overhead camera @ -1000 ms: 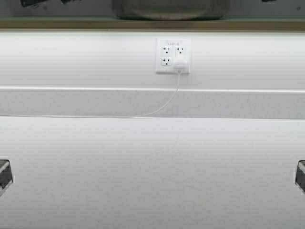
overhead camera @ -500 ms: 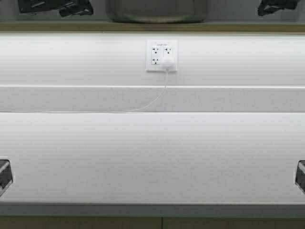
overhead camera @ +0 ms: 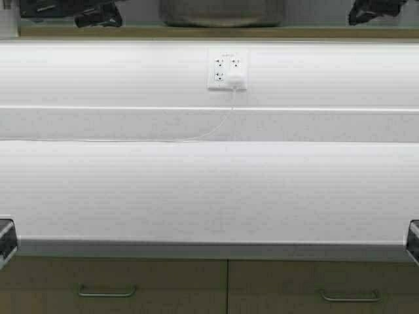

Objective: Open the cabinet, put the pot inside, then close it

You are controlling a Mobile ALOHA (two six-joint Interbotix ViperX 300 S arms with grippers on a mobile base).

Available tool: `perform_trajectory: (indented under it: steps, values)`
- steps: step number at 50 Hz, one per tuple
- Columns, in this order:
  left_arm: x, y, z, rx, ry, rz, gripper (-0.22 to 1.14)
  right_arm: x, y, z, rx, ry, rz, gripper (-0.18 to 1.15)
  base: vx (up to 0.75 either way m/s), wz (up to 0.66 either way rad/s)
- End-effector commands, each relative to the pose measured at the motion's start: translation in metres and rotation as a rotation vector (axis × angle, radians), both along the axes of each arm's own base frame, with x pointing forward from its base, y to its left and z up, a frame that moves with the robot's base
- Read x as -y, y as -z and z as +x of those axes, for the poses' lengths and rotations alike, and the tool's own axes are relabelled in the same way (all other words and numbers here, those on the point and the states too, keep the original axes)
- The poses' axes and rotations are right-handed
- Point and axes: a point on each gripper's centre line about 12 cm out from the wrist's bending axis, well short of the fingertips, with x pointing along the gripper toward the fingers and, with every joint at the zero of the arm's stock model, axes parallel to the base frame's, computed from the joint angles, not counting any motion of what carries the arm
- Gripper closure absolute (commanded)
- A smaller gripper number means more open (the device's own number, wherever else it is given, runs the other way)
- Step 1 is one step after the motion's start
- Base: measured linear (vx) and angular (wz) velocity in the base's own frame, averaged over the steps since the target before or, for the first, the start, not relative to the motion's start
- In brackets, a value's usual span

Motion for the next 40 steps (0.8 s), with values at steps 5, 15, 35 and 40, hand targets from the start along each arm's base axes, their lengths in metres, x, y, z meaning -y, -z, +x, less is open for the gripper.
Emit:
perform_trajectory:
  steps: [5, 15, 35, 40]
  values:
    - [-0.019, -0.018, 0.009, 0.011, -0.062, -0.017, 0.87, -0.001, -0.009, 0.002, 0.024, -0.004, 0.001, 0.9, -0.23, 0.02]
    - [-0.054, -0.032, 0.012, 0.006, -0.165, -0.033, 0.87, -0.001, -0.012, 0.002, 0.033, -0.004, 0.004, 0.9, -0.24, 0.0]
    - [-0.162, -0.101, -0.024, 0.078, -0.519, -0.003, 0.87, 0.07, -0.095, 0.007, 0.236, 0.261, -0.104, 0.9, -0.19, -0.1]
    - [-0.178, -0.128, -0.036, 0.136, -0.593, 0.016, 0.87, 0.098, -0.136, -0.005, 0.354, 0.386, -0.107, 0.9, -0.15, -0.05]
